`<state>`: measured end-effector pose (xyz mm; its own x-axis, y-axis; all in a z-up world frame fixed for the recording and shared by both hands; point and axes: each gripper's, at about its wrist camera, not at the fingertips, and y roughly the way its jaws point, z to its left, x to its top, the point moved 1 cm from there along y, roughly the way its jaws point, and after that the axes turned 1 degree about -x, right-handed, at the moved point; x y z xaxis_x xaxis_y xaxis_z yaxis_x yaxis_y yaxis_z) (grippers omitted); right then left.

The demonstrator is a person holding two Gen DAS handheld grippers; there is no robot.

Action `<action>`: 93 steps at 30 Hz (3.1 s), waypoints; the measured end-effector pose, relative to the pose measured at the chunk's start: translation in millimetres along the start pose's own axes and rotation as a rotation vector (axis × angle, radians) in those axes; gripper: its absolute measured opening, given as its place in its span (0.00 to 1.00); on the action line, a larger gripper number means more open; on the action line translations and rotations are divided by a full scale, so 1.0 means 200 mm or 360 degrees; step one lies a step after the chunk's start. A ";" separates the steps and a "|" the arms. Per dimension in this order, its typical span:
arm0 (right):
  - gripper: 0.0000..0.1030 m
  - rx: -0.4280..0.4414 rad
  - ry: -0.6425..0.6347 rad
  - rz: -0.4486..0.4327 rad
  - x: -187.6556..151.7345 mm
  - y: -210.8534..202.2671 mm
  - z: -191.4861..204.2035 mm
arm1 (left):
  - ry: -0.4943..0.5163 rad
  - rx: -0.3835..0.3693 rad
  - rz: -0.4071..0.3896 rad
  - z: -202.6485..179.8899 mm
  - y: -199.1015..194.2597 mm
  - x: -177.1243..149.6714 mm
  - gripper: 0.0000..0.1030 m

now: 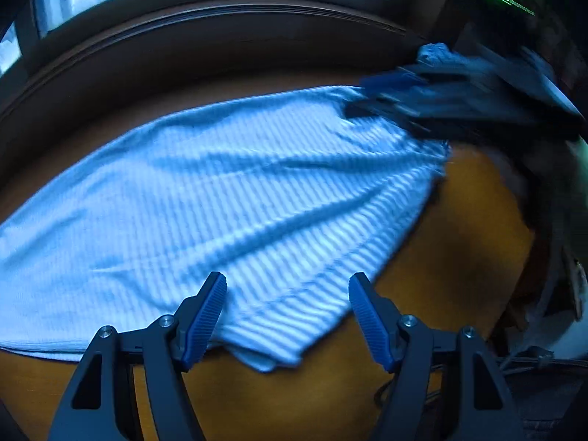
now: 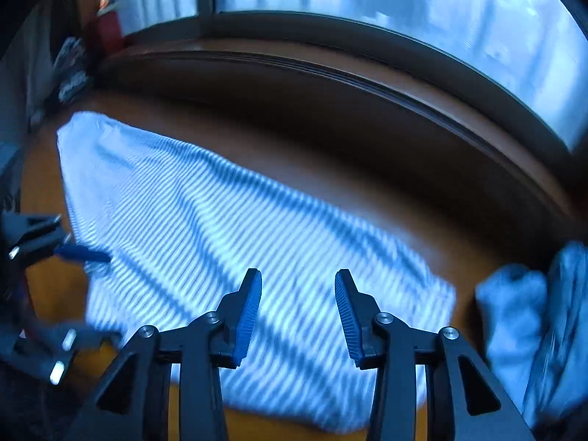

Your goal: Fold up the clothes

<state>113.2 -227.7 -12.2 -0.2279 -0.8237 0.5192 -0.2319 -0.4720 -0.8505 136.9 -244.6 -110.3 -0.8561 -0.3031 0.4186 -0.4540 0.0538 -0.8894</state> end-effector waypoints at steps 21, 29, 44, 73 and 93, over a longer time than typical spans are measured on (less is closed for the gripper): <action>0.03 0.0102 -0.0422 0.0021 0.28 0.34 0.04 | -0.0073 0.0116 0.0016 -0.06 0.03 -0.08 0.65; 0.18 0.0071 -0.0087 0.0037 0.20 0.06 -0.22 | 0.0045 0.0032 -0.0035 -0.16 -0.01 -0.02 0.64; 0.19 0.0237 0.0507 0.0125 -0.27 -0.21 -0.51 | 0.0284 -0.0231 0.0022 -0.29 0.10 0.10 0.63; 0.45 -0.0197 0.0270 -0.0055 -0.18 -0.41 -0.27 | 0.0367 -0.0208 0.0042 -0.29 -0.08 -0.13 0.63; 0.03 -0.0038 -0.0042 0.0186 -0.02 0.00 -0.21 | 0.0367 -0.0178 -0.0007 -0.27 -0.15 -0.21 0.64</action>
<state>73.8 -211.0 -10.5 -0.2297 -0.8808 0.4140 -0.2276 -0.3650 -0.9027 172.6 -181.6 -91.0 -0.8820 -0.0792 0.4645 -0.4711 0.1619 -0.8671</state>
